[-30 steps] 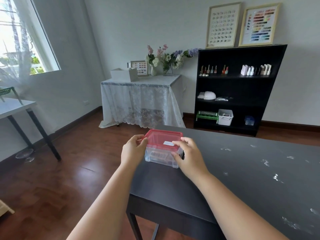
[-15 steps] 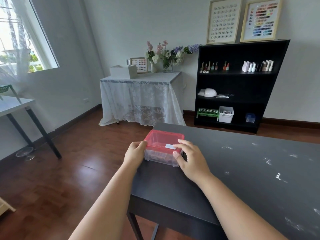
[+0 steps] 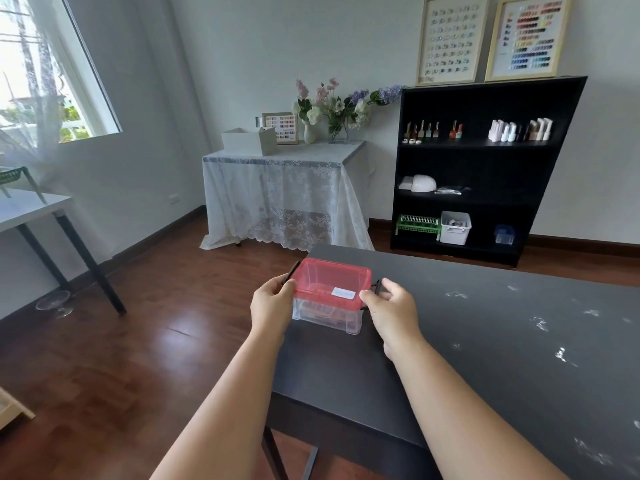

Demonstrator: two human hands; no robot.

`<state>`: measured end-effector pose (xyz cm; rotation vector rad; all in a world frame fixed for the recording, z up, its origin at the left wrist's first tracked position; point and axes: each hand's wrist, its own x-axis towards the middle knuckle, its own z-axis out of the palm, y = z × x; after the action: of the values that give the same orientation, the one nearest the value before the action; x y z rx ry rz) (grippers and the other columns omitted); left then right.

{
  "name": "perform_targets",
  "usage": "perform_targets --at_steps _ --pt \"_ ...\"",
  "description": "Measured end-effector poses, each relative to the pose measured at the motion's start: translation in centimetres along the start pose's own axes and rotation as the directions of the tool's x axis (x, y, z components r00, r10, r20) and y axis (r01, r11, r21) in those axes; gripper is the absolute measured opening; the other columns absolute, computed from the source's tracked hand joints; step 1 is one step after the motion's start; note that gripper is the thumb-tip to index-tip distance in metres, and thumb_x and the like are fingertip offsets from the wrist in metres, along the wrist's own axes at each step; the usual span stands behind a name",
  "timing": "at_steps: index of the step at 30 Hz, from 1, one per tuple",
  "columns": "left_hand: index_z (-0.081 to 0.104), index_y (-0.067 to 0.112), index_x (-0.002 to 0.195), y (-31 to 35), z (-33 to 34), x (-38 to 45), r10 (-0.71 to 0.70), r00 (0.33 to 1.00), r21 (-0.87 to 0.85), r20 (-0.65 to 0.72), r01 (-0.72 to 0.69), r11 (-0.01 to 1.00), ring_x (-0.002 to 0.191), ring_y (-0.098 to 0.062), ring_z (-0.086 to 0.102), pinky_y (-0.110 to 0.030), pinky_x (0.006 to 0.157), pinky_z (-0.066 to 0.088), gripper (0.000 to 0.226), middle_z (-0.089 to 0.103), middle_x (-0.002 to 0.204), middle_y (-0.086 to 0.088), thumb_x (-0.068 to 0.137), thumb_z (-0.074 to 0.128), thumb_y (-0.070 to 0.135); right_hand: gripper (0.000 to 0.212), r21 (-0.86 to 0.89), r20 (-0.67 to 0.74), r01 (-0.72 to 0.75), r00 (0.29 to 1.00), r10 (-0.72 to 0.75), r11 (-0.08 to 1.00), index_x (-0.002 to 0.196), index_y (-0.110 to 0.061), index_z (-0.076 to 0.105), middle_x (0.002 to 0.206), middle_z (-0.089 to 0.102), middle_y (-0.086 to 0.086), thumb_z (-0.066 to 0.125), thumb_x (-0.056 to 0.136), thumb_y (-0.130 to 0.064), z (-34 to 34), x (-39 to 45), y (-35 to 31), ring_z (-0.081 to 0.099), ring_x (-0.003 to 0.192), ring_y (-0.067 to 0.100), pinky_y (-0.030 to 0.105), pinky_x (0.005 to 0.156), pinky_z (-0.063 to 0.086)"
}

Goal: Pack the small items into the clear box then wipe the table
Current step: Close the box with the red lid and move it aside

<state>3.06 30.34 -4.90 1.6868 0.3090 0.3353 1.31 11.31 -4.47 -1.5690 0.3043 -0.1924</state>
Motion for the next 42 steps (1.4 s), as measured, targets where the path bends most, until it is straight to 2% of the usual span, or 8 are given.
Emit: perform_targets --at_steps 4,6,9,12,15,19,32,42 --pt "0.072 0.029 0.107 0.2 0.1 0.2 0.032 0.999 0.053 0.031 -0.033 0.998 0.085 -0.009 0.065 -0.026 0.076 0.051 0.028 0.072 0.088 0.013 0.084 0.056 0.025 0.042 0.129 -0.079 0.025 0.997 -0.015 0.991 0.126 -0.004 0.057 0.064 0.062 -0.027 0.063 0.084 -0.003 1.1 -0.5 0.5 0.061 0.059 -0.011 0.005 0.048 0.042" --pt "0.072 0.03 0.106 0.4 0.0 0.4 0.041 0.998 0.097 0.044 -0.045 0.994 0.079 -0.008 0.064 -0.023 0.069 0.048 0.029 0.071 0.084 0.013 0.084 0.055 0.023 0.043 0.145 -0.102 0.047 0.994 -0.033 0.988 0.127 -0.008 0.058 0.079 0.068 -0.021 0.064 0.084 -0.006 1.5 -1.1 0.6 0.062 0.064 -0.011 0.006 0.055 0.046" --pt "0.071 0.033 0.103 0.8 0.0 0.6 0.081 0.993 0.199 0.091 -0.098 0.975 0.086 -0.013 0.062 -0.029 0.075 0.047 0.03 0.071 0.088 0.009 0.086 0.05 0.021 0.049 -0.024 -0.068 0.093 0.993 -0.094 0.995 0.134 -0.01 0.052 0.121 0.063 0.004 0.064 0.087 -0.02 1.5 -1.7 0.5 0.063 0.094 0.005 0.023 0.083 0.051" --pt "0.059 0.027 0.127 0.6 0.1 0.5 0.2 0.973 0.473 0.117 -0.232 0.85 0.107 -0.024 0.053 -0.033 0.09 0.039 0.038 0.058 0.114 -0.003 0.093 0.042 0.023 0.061 -0.322 0.005 0.255 0.963 -0.268 0.912 0.138 -0.006 0.046 0.146 0.037 0.012 0.065 0.088 -0.034 0.8 -2.0 0.8 0.037 0.134 0.022 0.032 0.111 0.029" --pt "0.052 0.034 0.132 0.1 -0.5 -0.5 0.471 0.873 0.617 0.125 -0.441 0.652 0.109 -0.022 0.045 -0.036 0.092 0.037 0.04 0.049 0.122 0.003 0.092 0.051 0.037 0.067 -0.463 0.161 0.487 0.868 -0.47 0.74 0.142 -0.01 0.04 0.156 0.02 0.008 0.065 0.088 -0.038 0.2 -2.6 1.0 0.023 0.142 0.018 0.03 0.111 0.025" --pt "0.07 0.035 0.111 -0.9 -0.7 -1.6 0.655 0.71 0.606 0.257 -0.646 0.463 0.112 -0.02 0.054 -0.041 0.089 0.047 0.024 0.063 0.115 0.008 0.089 0.063 0.039 0.05 -0.536 0.308 0.581 0.81 -0.499 0.612 0.136 -0.015 0.051 0.155 0.028 0.005 0.062 0.091 -0.034 -0.1 -2.4 1.7 0.032 0.139 0.02 0.03 0.107 0.031" --pt "0.068 0.033 0.116 0.7 4.5 4.0 0.454 0.846 0.546 0.281 -0.529 0.649 0.125 -0.016 0.047 -0.028 0.088 0.04 0.027 0.059 0.126 0.005 0.093 0.054 0.041 0.044 -0.717 0.407 0.58 0.798 -0.443 0.387 0.138 -0.003 0.045 0.147 0.042 0.013 0.048 0.098 -0.022 1.6 6.4 0.4 0.033 0.135 0.03 0.037 0.108 0.029" --pt "0.069 0.029 0.116 1.7 7.4 7.9 0.425 0.853 0.538 0.303 -0.522 0.662 0.116 -0.018 0.053 -0.039 0.089 0.048 0.029 0.059 0.124 0.001 0.092 0.057 0.039 0.043 -0.675 0.336 0.541 0.831 -0.444 0.501 0.136 -0.007 0.05 0.145 0.046 0.008 0.052 0.095 -0.021 1.7 10.7 -0.3 0.035 0.136 0.024 0.037 0.109 0.031"
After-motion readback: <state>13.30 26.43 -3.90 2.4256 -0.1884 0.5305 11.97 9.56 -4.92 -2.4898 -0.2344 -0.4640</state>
